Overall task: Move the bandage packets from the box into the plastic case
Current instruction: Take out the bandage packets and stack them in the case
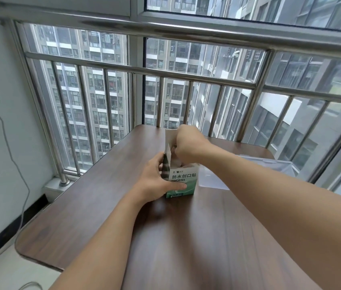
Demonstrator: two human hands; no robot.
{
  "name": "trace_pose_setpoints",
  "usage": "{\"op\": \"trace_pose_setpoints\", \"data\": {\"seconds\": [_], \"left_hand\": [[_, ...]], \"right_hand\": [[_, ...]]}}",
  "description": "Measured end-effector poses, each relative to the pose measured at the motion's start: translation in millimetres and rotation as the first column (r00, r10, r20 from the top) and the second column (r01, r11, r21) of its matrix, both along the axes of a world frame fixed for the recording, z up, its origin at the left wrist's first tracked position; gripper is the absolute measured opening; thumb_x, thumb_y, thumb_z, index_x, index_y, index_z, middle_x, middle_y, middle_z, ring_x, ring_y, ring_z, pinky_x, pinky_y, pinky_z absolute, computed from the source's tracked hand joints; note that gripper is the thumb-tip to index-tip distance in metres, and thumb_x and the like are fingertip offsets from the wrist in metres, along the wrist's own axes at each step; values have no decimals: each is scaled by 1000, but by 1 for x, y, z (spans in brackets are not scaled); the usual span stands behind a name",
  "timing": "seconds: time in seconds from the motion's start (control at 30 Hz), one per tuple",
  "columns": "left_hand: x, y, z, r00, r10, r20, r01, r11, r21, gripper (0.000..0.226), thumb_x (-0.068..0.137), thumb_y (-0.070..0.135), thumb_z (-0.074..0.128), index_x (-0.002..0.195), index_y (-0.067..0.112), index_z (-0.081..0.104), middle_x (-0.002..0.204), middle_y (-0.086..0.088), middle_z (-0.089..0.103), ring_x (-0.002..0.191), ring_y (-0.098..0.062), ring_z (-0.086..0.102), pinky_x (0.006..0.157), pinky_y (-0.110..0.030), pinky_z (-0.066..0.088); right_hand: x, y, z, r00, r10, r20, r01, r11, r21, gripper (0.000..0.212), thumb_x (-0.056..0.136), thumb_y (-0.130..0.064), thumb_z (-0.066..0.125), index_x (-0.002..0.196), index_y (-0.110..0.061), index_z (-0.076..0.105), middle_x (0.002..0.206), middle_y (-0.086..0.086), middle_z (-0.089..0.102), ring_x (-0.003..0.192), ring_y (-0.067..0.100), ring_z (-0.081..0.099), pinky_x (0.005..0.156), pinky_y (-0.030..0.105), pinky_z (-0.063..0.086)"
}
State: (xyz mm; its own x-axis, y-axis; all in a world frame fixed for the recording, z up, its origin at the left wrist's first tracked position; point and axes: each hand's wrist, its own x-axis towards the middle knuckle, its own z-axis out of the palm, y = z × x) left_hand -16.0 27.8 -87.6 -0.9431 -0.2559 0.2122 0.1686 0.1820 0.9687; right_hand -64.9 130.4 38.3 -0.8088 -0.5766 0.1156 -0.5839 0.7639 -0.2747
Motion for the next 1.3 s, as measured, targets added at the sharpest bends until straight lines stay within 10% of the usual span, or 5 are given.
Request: {"op": "trace_pose_setpoints", "data": {"seconds": [0.4,0.67,0.87,1.03,1.3], "left_hand": [[0,-4,-2,988,142,-61,-146,988,-59,74,48,3,97,108,23,58,103,0,70,86,-12,72,79,-38,62],[4,-5,3,926,350,-142,-365,926,-101,107,52,27,98,143,24,41,133,8,57,121,-7,56,107,-35,46],[33,36,44,411,486,-771,-665,739,111,40,90,29,57,122,6,52,124,-11,54,116,-36,54,99,-48,45],[25,127,91,910,309,-275,-151,868,473,48,87,51,61,126,23,55,120,6,63,110,-6,63,89,-33,52],[-1,155,57,989,134,-55,-41,621,783,27,97,10,61,123,12,54,95,-6,73,80,-12,68,74,-23,57]], "right_hand": [[-19,42,28,991,126,55,-93,909,-407,10,93,-6,68,97,-2,76,91,8,71,76,18,70,63,22,60],[-45,83,10,881,209,423,277,498,-822,12,88,-2,71,99,5,72,98,15,70,78,17,68,63,19,57],[-26,122,3,882,230,412,336,307,-890,11,89,-4,70,99,2,72,91,10,74,82,19,70,68,22,60],[29,114,-26,963,205,176,111,296,-949,9,95,-6,66,98,-5,74,88,10,74,83,23,72,74,34,61],[21,126,-56,889,119,442,440,51,-897,12,94,-6,66,91,-6,78,89,12,77,90,31,73,91,48,59]]}}
